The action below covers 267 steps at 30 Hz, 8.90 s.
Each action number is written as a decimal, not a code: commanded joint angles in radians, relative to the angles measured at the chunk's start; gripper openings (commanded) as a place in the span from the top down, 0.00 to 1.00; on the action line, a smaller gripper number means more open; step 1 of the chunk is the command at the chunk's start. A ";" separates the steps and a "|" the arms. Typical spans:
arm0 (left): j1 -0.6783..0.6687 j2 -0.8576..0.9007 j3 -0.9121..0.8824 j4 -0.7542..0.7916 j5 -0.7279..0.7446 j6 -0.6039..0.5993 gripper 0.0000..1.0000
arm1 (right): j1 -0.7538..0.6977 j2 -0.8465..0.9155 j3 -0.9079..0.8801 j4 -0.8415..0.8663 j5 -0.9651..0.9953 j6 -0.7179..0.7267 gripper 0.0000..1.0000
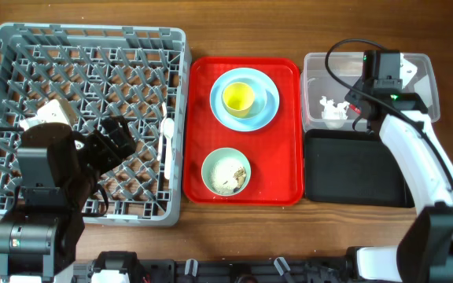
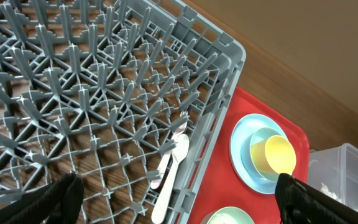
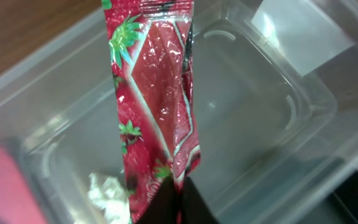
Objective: Sort waste into correct bins and load items into the dishwasher rack
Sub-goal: 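Carry the wrapper into the clear bin and open the right gripper, then move the right gripper to the rim of the green bowl, then grasp the green bowl rim with the right gripper, then lift the bowl over the black tray and tip the rice out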
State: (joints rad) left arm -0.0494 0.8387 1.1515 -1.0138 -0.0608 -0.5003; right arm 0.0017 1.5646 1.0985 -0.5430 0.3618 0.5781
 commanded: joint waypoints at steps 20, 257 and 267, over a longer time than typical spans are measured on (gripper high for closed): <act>0.007 -0.002 0.014 0.002 0.004 -0.009 0.00 | -0.014 -0.353 0.058 -0.215 -0.704 -0.237 0.21; 0.007 -0.002 0.014 0.002 0.004 -0.010 0.00 | -0.770 -0.257 -0.446 -0.158 -1.913 -0.698 0.96; 0.007 -0.002 0.014 0.002 0.004 -0.010 0.00 | -0.770 -0.257 -0.448 -0.218 -1.912 -0.709 0.96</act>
State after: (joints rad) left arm -0.0494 0.8387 1.1515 -1.0138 -0.0608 -0.5003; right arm -0.7639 1.3235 0.6567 -0.7422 -1.5009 -0.1204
